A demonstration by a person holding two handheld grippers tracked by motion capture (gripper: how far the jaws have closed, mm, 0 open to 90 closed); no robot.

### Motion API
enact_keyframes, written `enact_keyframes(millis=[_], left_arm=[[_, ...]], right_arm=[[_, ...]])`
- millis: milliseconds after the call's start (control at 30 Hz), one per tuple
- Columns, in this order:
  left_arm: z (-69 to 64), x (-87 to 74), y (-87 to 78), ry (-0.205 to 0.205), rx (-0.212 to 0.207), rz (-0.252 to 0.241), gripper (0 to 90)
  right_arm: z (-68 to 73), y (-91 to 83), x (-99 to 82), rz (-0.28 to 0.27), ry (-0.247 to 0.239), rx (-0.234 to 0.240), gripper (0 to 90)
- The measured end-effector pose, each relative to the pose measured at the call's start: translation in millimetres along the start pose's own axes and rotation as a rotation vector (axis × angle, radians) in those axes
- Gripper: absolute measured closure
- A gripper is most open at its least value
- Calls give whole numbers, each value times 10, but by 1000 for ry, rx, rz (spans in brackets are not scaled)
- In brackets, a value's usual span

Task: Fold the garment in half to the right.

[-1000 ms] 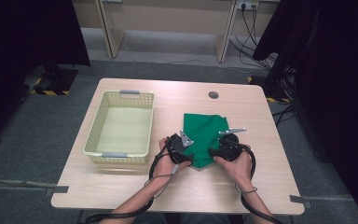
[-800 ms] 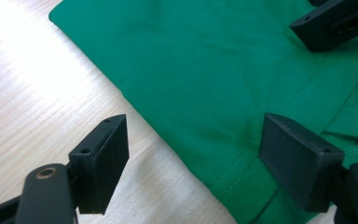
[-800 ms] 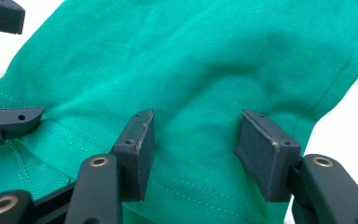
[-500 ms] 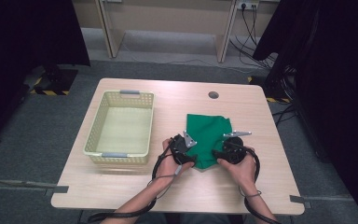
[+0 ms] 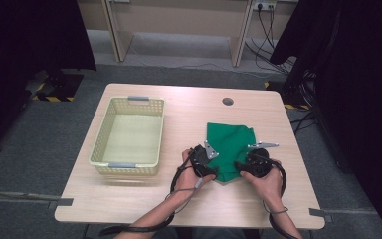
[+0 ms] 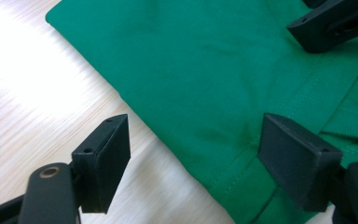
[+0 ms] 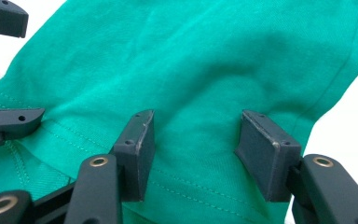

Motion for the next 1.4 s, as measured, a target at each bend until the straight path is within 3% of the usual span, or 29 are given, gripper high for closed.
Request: enact_keyframes(millis=[333,733,833,933,1100,1233,1400], left_arm=[[-165,139,134,9,-44,-17,229],[-78,76,64,-3,-38,-15,222],[-76,82,10,-9,-37,-41,209],[-55,78,-95,-22,-23,-72,164],[-6,26,-289,-43,8,-111,101],[-18,-14,-393,-56,-7,-130,93],[-48,-56,-427,-53,-20,-129,98]], right_arm=[[-249,-95,-114,-16,53,-14,444],[-174,-77,-102,-14,19,-20,423],[-183,-106,-97,-18,36,-10,396],[-222,-218,-83,-70,49,-2,374],[-339,-385,-115,-100,79,4,307],[-404,-429,-153,-106,81,25,251],[-408,-437,-153,-113,86,26,252]])
Point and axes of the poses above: each handheld gripper's, and its own axes: y roughly forward along the jaws, x roughly out of its top, z roughly to its left, the point moved 5 cm from there along y, roughly forward along the jaws, and after that the axes turned 6 degrees about -x, right-handed, at the moved point
